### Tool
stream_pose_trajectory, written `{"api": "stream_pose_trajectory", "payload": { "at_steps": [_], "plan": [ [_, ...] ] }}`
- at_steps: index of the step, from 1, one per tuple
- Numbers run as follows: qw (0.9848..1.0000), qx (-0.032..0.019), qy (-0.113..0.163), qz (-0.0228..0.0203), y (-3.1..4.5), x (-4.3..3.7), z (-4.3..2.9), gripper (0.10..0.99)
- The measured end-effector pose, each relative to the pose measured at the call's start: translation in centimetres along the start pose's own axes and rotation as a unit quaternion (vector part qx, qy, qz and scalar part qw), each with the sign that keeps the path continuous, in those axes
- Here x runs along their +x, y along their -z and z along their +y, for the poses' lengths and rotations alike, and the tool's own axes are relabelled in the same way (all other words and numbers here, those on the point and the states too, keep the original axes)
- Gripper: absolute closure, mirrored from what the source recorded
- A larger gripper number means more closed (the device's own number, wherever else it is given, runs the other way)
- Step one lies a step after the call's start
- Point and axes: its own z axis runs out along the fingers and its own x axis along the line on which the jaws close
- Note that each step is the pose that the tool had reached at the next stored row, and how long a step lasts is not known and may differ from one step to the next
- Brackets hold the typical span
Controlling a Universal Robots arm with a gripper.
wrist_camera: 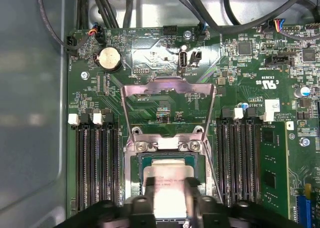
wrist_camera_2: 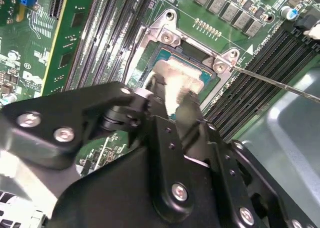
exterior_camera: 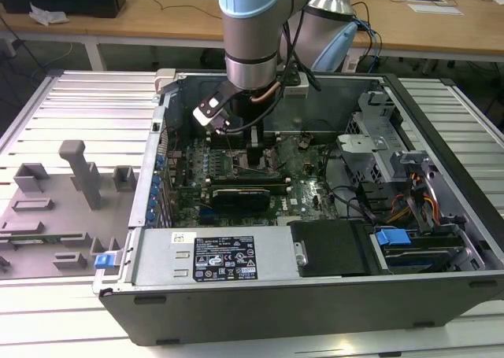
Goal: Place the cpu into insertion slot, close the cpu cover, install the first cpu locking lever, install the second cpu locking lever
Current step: 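Place the cpu into insertion slot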
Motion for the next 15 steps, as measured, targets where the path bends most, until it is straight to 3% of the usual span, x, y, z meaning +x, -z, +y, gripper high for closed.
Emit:
{"api": "stream_pose_trajectory", "payload": {
  "at_steps": [1,2,3,4,11,15],
  "plan": [
    [1.0000,0.0000,0.000,0.0000,0.01,0.00,0.00,0.792],
    [1.0000,0.0000,0.000,0.0000,0.02,0.00,0.00,0.792],
    [1.0000,0.0000,0.000,0.0000,0.04,0.00,0.00,0.918],
    [1.0000,0.0000,0.000,0.0000,0.06,0.00,0.01,0.980],
    [1.0000,0.0001,0.000,-0.0002,0.17,0.00,0.01,0.980],
    [1.0000,0.0000,0.000,-0.0001,1.07,0.02,0.09,0.980]
  ]
}}
